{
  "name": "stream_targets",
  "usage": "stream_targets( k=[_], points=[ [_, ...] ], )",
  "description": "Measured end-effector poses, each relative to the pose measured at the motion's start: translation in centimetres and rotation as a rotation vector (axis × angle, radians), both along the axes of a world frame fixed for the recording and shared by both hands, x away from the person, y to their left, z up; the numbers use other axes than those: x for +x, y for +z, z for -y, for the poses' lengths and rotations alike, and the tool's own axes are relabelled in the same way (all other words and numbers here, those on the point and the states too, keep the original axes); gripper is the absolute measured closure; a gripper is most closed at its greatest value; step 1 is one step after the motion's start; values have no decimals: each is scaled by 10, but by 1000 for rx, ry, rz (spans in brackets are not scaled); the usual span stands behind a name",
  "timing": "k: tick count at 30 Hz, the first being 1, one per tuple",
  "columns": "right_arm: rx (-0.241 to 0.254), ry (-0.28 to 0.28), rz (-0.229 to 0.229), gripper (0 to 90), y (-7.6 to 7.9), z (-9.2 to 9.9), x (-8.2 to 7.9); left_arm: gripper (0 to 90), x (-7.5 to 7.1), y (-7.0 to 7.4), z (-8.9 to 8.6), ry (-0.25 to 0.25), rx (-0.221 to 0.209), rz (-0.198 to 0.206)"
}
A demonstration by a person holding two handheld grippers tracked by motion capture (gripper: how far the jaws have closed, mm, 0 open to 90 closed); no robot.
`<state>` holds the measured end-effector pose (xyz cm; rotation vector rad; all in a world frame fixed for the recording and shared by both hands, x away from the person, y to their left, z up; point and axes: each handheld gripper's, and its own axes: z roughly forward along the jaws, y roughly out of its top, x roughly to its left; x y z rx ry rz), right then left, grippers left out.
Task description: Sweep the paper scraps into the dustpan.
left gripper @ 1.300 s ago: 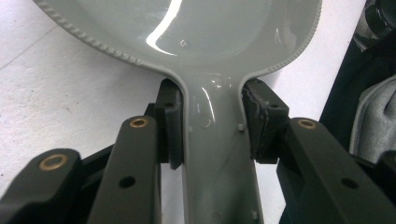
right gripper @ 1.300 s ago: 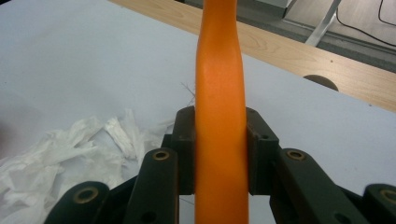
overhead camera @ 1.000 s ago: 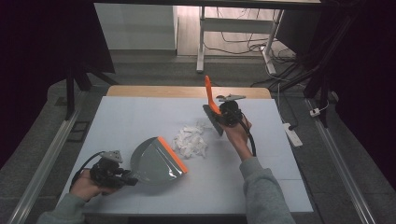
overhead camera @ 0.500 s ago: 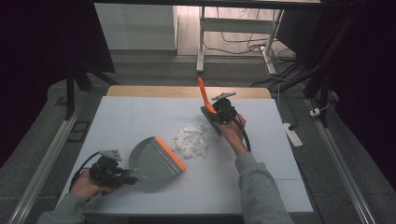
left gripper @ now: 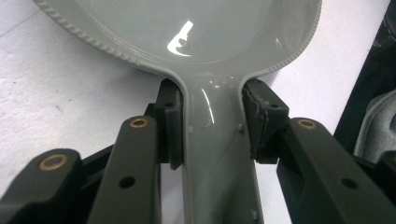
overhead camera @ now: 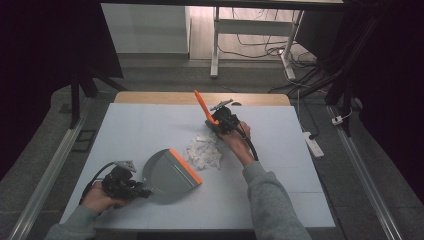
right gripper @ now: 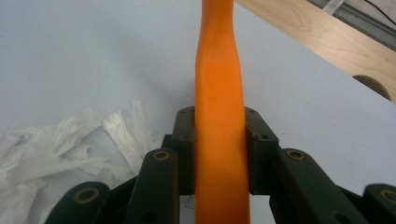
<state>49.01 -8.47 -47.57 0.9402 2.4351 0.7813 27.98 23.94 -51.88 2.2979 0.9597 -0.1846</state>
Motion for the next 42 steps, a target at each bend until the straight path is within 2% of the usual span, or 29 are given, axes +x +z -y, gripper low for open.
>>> stream_targets(
  k=[4, 9, 10, 11, 12, 13, 16, 19, 22, 25, 27, 28, 29, 31, 32, 33, 34, 35, 36, 37, 38, 39, 40, 42],
  points=[
    [-10, 34, -3, 709, 0, -6, -7, 614, 2, -1, 2, 2, -4, -1],
    [4, 85, -17, 710, 2, -16, -19, 614, 3, -2, 4, 0, -3, -2],
    [34, 116, -32, 709, 2, -22, -28, 614, 4, -2, 4, 1, -4, -2],
    [44, 131, -37, 710, 2, -25, -33, 614, 4, -2, 5, 2, -4, -2],
    [44, 131, -37, 710, 2, -25, -33, 614, 4, -2, 5, 3, -3, -2],
    [42, 156, -39, 709, 1, -32, -43, 614, 4, -2, 5, 3, -3, -2],
    [30, 195, -22, 709, 0, -38, -55, 614, 4, -2, 5, 4, -3, 0],
    [65, 213, -33, 709, 1, -41, -65, 614, 4, -2, 6, 5, -2, 2],
    [74, 234, -40, 709, 2, -43, -70, 614, 4, -2, 7, 5, 0, 1],
    [107, 286, -64, 709, 3, -48, -79, 614, 4, -3, 7, 5, 0, 2],
    [131, 319, -51, 709, 8, -48, -82, 614, 4, -3, 7, 4, 1, 3],
    [131, 319, -51, 709, 8, -48, -82, 614, 4, -3, 7, 4, 0, 2],
    [150, 318, -21, 709, 16, -44, -82, 614, 4, -2, 7, 2, -1, 2],
    [159, 304, -3, 709, 21, -40, -80, 614, 3, -2, 7, -1, -2, 1],
    [176, 264, 26, 709, 29, -29, -75, 614, 3, -2, 7, -4, -1, 1],
    [176, 264, 26, 709, 29, -29, -75, 614, 3, -2, 7, -7, -2, 1],
    [189, 240, 39, 709, 32, -23, -71, 614, 3, -2, 7, -10, -3, 1],
    [197, 183, 54, 709, 35, -10, -62, 614, 2, -2, 7, -14, -4, 1],
    [198, 153, 55, 709, 36, -4, -58, 614, 2, -2, 7, -18, -4, 1],
    [198, 153, 55, 709, 36, -4, -58, 614, 2, -2, 7, -21, -5, 1],
    [199, 99, 56, 709, 34, 8, -48, 614, 2, -2, 8, -23, -3, 2],
    [199, 99, 56, 709, 34, 8, -48, 614, 2, -2, 8, -23, -3, 1],
    [198, 58, 53, 709, 30, 18, -38, 614, 1, -2, 8, -24, -4, 1],
    [191, 44, 52, 709, 28, 23, -33, 614, 2, -2, 8, -25, -4, 1]
  ],
)
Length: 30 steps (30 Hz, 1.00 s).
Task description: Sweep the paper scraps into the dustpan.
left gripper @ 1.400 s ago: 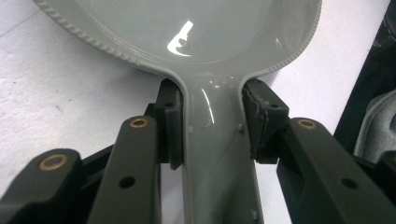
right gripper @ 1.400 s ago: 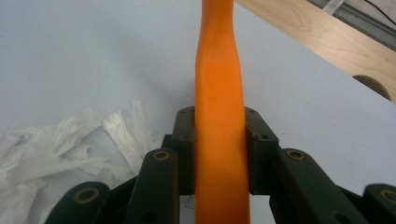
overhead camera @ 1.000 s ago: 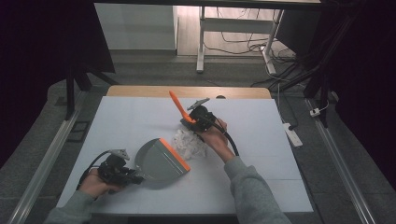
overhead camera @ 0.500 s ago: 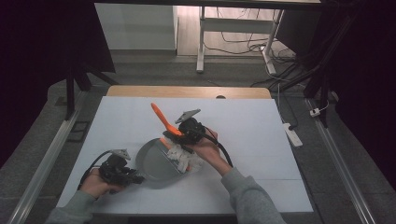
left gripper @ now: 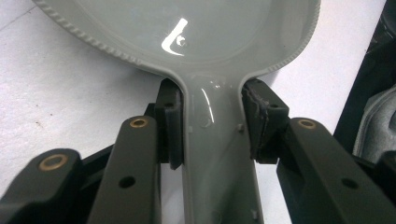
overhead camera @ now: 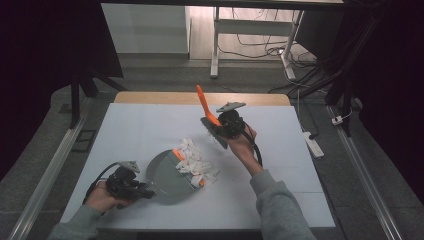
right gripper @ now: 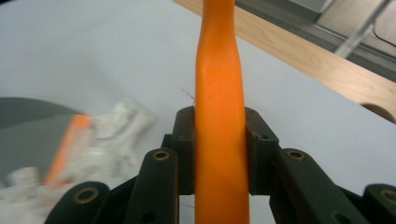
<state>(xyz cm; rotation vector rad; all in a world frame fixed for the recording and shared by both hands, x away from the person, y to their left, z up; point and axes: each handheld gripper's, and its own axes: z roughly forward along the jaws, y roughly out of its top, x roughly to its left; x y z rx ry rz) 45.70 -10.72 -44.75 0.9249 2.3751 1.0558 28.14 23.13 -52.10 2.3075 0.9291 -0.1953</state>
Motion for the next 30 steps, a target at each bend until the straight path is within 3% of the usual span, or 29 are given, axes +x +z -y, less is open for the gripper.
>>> stream_targets(
  k=[3, 5, 9, 15, 16, 17, 18, 21, 23, 25, 29, 30],
  points=[
    [-38, -61, -19, 709, -9, 8, 19, 614, 0, -1, 0, 1, -3, 0],
    [-48, -68, -20, 709, -11, 8, 23, 614, 1, -1, 0, 2, -3, 2],
    [-113, -73, -43, 709, -21, 1, 36, 613, 2, -1, 0, 10, -3, 2],
    [-164, -68, -53, 709, -25, -14, 40, 614, 2, -1, 0, 22, -2, 5],
    [-212, -42, -58, 709, -26, -24, 39, 614, 2, -1, 1, 24, -4, 4],
    [-212, -42, -58, 709, -26, -24, 39, 614, 2, -1, 1, 25, -5, 4],
    [-258, -13, -46, 709, -28, -36, 35, 614, 2, -1, 1, 25, -5, 4],
    [-279, 14, -39, 709, -29, -47, 31, 614, 3, -1, 1, 26, -4, 5],
    [-301, 68, -28, 709, -30, -61, 23, 614, 3, -1, 1, 26, -4, 5],
    [-302, 109, -33, 709, -30, -68, 15, 614, 3, -1, 1, 27, -5, 5],
    [-259, 166, -63, 709, -28, -78, 4, 614, 4, -1, 2, 29, -7, 4],
    [-247, 200, -69, 709, -29, -85, -6, 614, 4, -1, 2, 27, -4, 5]
  ],
)
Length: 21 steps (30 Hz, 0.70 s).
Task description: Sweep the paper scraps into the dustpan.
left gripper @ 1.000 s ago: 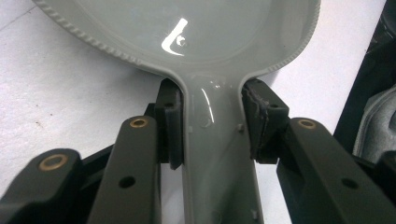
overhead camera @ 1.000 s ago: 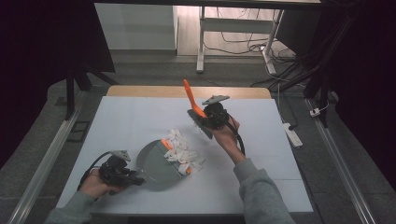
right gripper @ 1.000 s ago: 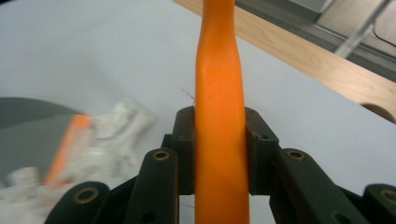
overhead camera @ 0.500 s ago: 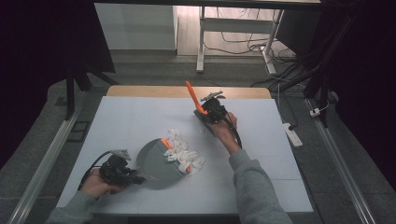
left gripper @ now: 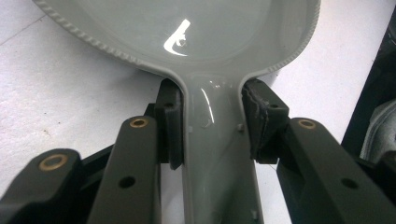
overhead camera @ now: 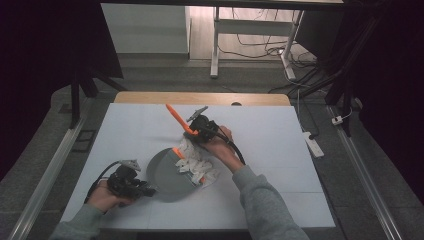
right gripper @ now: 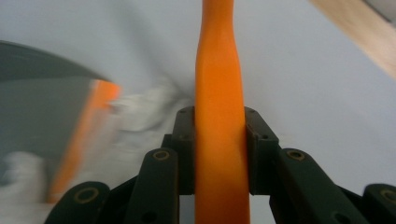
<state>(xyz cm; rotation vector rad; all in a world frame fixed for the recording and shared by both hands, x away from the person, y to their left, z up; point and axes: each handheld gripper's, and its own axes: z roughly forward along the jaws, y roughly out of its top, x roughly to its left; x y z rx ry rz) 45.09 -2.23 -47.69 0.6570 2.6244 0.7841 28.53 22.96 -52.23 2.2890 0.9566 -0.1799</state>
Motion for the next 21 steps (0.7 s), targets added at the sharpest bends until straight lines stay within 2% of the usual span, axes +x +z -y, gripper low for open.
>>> stream_targets(
  k=[1, 4, 6, 7, 16, 17, 19, 21],
  points=[
    [0, 0, 0, 709, 0, 0, 0, 614, 0, 0, 0, 1, 1, 1],
    [-19, 40, 21, 709, -2, -8, -14, 614, 0, 0, 0, 2, 1, 0],
    [-12, 60, 15, 709, -2, -10, -21, 614, 0, 0, 1, 3, 1, 0],
    [14, 68, -4, 709, -1, -10, -27, 614, 0, 0, 1, 4, 1, 0],
    [88, 131, -51, 709, 3, -10, -43, 614, 0, 0, 1, 5, 3, 0],
    [115, 148, -64, 709, 6, -8, -45, 614, 0, 0, 1, 5, 3, 0],
    [131, 155, -67, 709, 9, -6, -45, 614, 0, 0, 0, 5, 2, 0],
    [170, 145, -60, 709, 16, 1, -45, 614, 0, 0, 0, 7, 2, 0]
  ],
)
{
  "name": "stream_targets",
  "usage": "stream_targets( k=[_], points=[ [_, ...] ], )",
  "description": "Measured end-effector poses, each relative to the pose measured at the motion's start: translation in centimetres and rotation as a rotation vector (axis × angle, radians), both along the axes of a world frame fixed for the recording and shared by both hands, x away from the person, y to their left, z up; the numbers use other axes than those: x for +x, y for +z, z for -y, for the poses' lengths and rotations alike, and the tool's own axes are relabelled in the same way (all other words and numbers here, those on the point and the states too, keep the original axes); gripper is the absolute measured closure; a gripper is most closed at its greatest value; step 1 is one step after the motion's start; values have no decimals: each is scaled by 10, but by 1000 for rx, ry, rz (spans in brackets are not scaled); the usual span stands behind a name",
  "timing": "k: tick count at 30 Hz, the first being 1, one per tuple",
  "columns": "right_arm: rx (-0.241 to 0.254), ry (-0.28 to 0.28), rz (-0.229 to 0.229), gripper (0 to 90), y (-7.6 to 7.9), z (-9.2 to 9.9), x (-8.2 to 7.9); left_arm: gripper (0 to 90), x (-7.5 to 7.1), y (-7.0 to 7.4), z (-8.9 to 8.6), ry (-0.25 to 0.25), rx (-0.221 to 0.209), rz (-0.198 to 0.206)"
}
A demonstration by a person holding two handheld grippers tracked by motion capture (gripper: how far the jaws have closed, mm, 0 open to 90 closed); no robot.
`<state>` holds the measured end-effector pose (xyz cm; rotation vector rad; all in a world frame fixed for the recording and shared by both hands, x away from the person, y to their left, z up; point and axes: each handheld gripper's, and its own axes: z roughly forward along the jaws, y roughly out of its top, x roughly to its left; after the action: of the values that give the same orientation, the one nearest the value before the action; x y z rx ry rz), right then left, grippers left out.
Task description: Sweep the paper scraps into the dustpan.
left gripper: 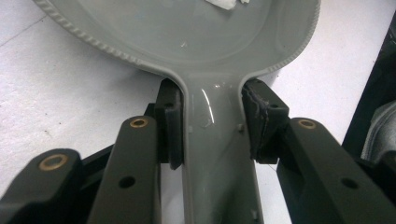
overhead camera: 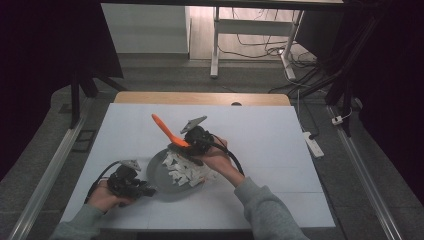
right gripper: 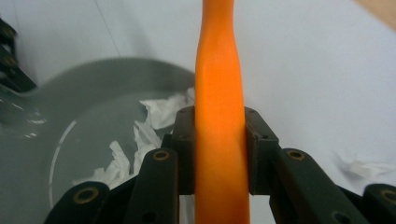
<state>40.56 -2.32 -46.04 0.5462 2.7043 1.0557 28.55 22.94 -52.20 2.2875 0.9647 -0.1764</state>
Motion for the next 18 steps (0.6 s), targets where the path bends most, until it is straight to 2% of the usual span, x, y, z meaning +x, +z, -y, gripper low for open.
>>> stream_targets(
  k=[2, 3, 5, 6, 7, 9, 13, 18],
  points=[
    [37, -22, 10, 709, 9, 9, 2, 614, 0, 0, 0, 1, 1, 0],
    [73, -52, 17, 709, 17, 19, 5, 614, 0, 0, 0, 2, 1, 1],
    [111, -84, 12, 709, 23, 29, 8, 614, 0, 0, 0, 2, 0, 0],
    [111, -84, 12, 709, 23, 29, 8, 614, 0, 0, 0, 2, 0, 0],
    [131, -112, 23, 709, 28, 39, 10, 614, 0, 0, 0, 2, 0, -1],
    [144, -133, 35, 709, 31, 48, 12, 614, 0, 0, 0, 2, 0, -1],
    [139, -169, 63, 709, 33, 57, 16, 614, 0, 0, 0, 4, 0, 0],
    [77, -245, 99, 709, 24, 63, 31, 614, -1, 0, 1, 4, 2, 2]
  ],
)
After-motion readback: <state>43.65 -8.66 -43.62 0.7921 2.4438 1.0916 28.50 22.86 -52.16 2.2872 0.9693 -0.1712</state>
